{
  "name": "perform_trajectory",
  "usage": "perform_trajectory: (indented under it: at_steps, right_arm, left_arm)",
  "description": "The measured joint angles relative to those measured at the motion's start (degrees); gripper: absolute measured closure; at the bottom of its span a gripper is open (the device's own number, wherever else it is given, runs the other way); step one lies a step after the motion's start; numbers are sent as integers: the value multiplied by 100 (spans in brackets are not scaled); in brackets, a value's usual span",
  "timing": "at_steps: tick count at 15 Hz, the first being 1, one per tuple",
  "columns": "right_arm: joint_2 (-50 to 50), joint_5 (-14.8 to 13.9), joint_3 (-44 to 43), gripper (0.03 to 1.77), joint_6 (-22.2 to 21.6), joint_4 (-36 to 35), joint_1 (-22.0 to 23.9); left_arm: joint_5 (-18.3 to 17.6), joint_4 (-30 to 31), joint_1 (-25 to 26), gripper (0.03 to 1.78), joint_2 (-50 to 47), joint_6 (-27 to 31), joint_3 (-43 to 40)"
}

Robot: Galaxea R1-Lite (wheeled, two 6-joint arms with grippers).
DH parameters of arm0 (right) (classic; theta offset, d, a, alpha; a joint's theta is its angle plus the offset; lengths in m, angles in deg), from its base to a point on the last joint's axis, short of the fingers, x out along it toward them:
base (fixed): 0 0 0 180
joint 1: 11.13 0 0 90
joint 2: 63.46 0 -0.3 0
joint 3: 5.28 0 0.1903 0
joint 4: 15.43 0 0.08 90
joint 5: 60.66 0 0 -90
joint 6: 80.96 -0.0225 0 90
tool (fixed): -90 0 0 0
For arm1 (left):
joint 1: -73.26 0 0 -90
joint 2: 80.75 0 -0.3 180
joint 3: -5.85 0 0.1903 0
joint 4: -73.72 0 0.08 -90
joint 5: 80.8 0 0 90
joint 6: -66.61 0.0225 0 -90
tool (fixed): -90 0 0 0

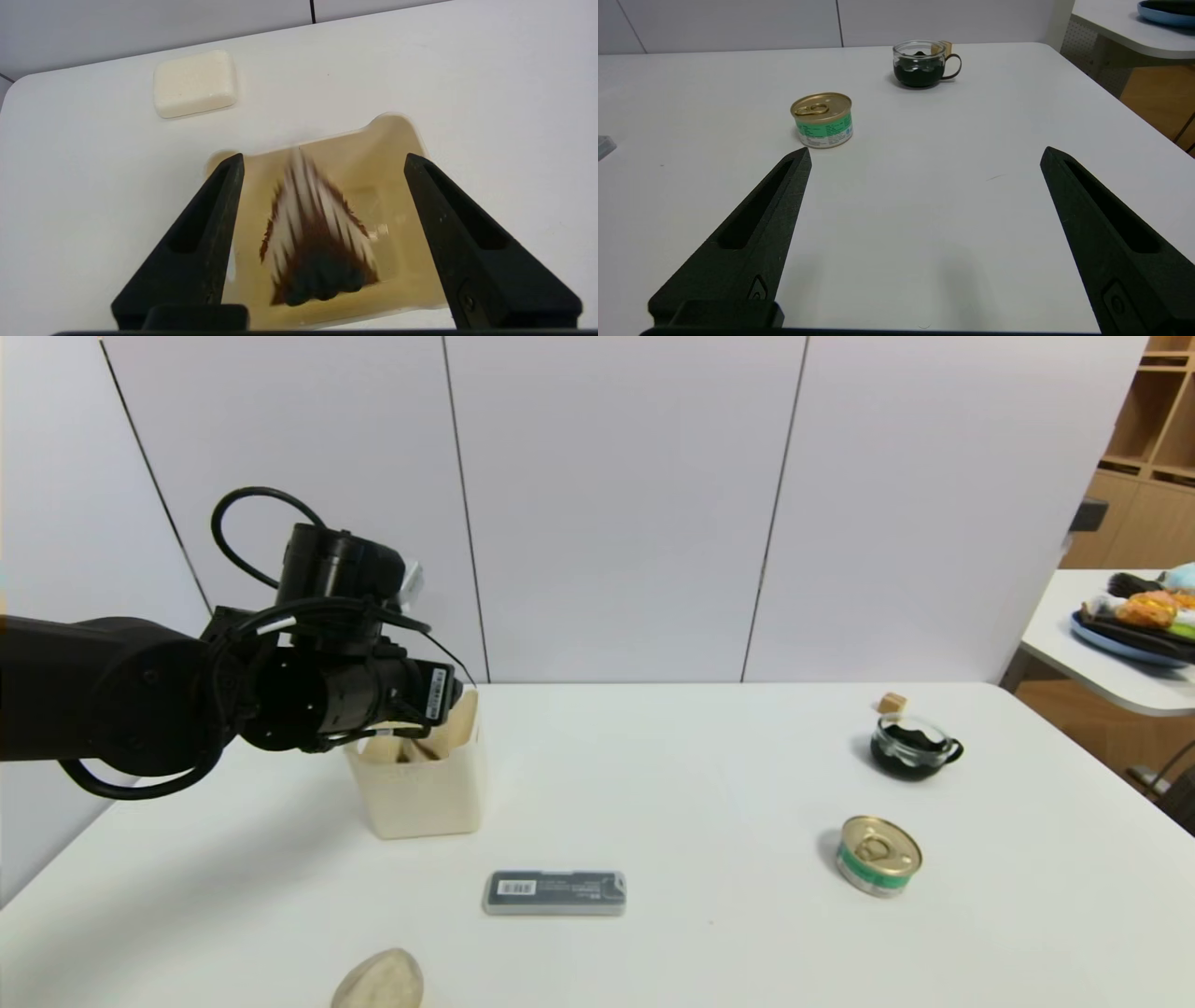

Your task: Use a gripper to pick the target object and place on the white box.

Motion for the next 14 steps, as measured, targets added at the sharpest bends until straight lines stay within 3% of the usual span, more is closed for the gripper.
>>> perform_trajectory:
  at_steps: [8,14]
  right_arm:
    - [0,2,0,10,0,-4,0]
    - [0,5,0,10,-2,-1,0]
  left_arm:
    - [9,-2,-30,25,-79,33,11]
    - [-2,127,-35,17,-571,282,733]
